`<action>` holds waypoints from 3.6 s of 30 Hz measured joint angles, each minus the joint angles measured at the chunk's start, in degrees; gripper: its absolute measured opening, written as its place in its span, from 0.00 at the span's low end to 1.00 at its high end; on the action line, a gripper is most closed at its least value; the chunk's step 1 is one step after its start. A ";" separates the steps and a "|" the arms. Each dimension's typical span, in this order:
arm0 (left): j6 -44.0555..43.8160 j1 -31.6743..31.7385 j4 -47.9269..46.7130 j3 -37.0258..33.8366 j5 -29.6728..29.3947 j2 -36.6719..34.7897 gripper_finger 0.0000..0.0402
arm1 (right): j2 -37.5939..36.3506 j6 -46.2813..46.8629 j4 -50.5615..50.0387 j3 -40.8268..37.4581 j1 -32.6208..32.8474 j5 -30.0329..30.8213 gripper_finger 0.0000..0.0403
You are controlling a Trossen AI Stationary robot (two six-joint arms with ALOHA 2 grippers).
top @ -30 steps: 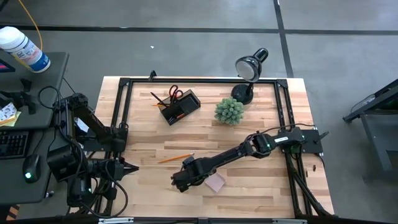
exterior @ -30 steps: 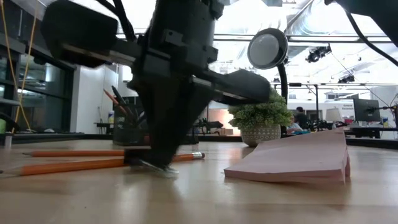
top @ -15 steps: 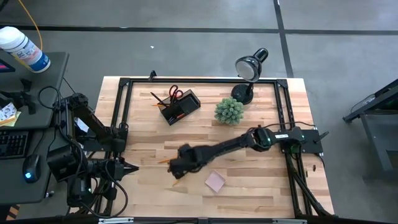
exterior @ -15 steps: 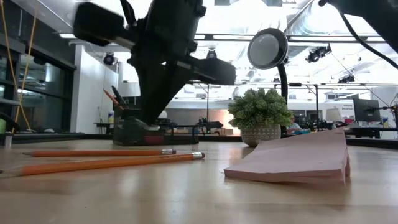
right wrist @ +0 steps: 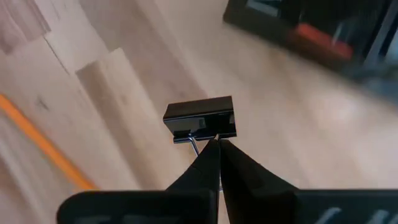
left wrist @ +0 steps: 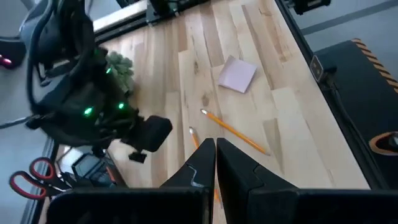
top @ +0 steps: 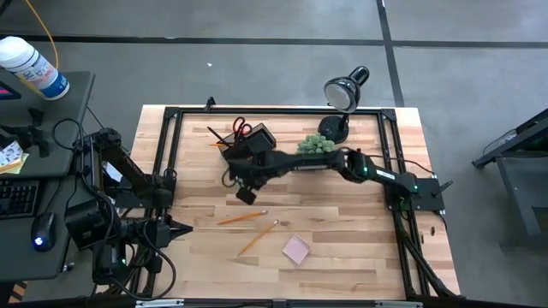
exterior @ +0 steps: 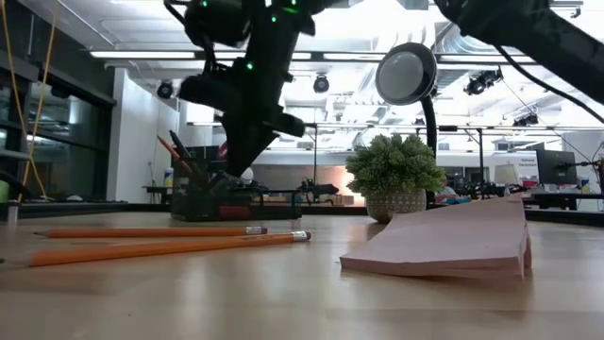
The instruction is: Pick and place office supplies into organizer
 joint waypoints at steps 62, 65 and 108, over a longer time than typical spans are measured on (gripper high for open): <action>-0.98 0.02 0.31 0.00 -8.40 0.00 0.01 | -1.08 -56.02 12.87 0.01 0.85 -0.21 0.20; -0.98 0.02 0.33 0.00 -7.21 0.00 0.01 | -1.09 -51.63 8.64 0.09 2.61 -4.38 0.18; -0.98 0.02 0.44 0.00 -3.96 0.00 0.01 | -0.96 -39.05 0.72 -11.43 7.30 -9.27 0.14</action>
